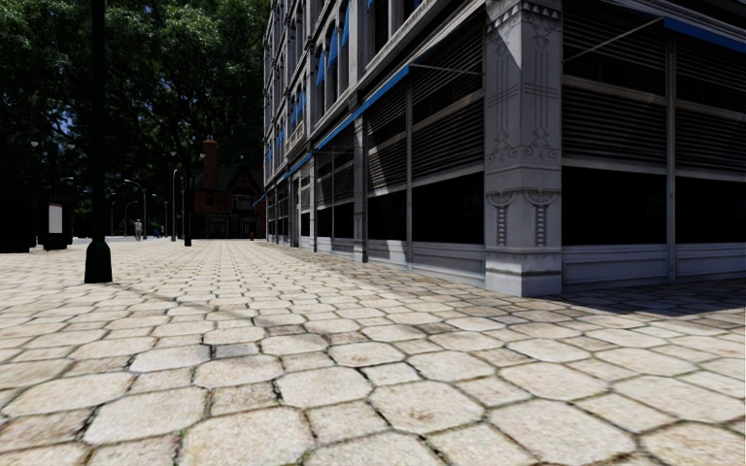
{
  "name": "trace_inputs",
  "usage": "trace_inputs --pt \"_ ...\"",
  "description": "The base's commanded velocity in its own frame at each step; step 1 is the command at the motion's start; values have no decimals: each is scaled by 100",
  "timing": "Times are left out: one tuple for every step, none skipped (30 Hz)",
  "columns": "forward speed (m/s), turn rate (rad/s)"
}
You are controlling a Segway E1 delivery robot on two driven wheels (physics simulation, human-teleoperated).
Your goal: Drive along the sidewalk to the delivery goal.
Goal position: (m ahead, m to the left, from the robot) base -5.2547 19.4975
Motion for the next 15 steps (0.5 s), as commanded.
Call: trace_inputs --pt "0 0" --pt "0 0" --pt "0 0" --pt "0 0" --pt "0 0" --pt "0 0" --pt "0 0" --pt "0 0" --pt "0 0" --pt "0 0" --pt "0 0" --pt "0 0" --pt "0 0" --pt "0 0" --pt "0 0"
